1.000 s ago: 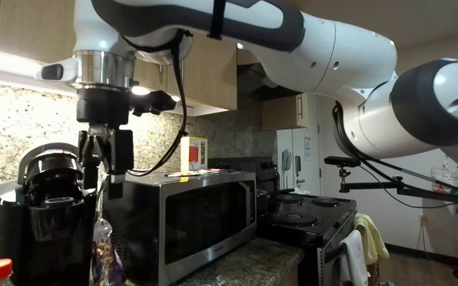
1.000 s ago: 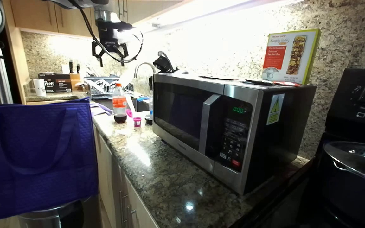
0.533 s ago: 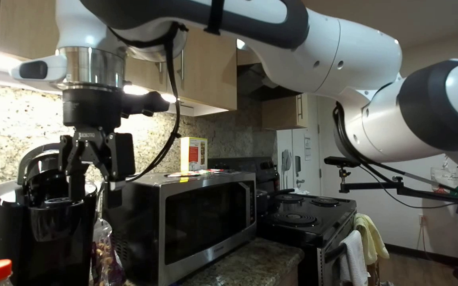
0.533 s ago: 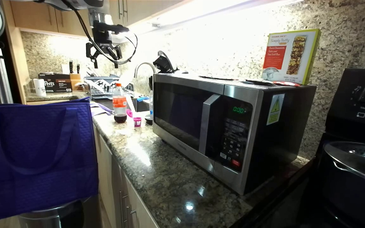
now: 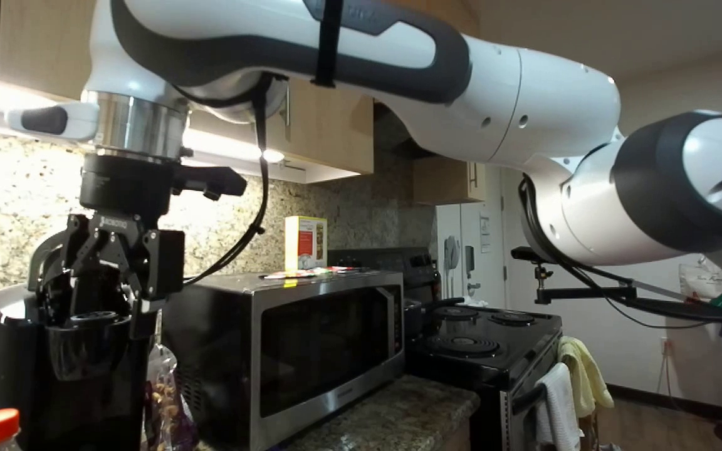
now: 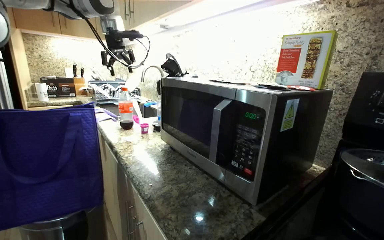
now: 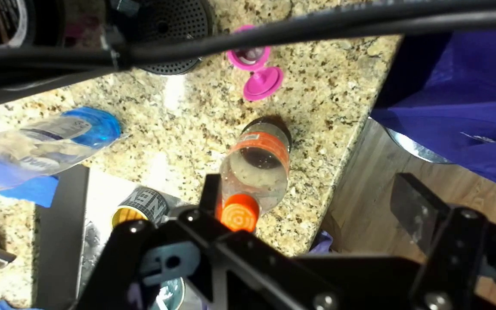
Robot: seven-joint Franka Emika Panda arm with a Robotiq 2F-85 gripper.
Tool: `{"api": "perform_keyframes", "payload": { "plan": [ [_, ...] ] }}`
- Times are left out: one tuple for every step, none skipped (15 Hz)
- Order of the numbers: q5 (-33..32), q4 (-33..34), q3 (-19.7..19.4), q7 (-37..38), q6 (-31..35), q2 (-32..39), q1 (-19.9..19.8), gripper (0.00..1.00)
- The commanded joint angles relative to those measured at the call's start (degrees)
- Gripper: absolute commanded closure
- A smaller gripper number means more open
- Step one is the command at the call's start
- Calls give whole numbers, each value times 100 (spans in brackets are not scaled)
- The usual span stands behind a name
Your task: Put the Coca Cola bottle on top of the microwave.
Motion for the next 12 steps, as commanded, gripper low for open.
{"api": "perform_keyframes", "payload": {
  "plan": [
    [365,599,-49,-671,-71,487,-15,0],
    [485,686,-28,-810,-55,577,-24,0],
    [633,761,23,-1004,-92,651,-40,0],
    [742,826,32,-1162,-131,713,-32,0],
    [823,874,0,-1190,-215,746,-4,0],
    [881,931,-21,-1252,-252,777,23,0],
    [914,981,-52,-1251,-262,805,50,0],
    [909,1030,-112,-1131,-270,826,87,0],
    [883,1077,-164,-1015,-250,849,119,0],
    [877,1122,-195,-926,-188,877,143,0],
    [877,1174,-221,-918,-110,917,168,0],
    [887,1205,-241,-915,-94,950,178,0]
  ]
}}
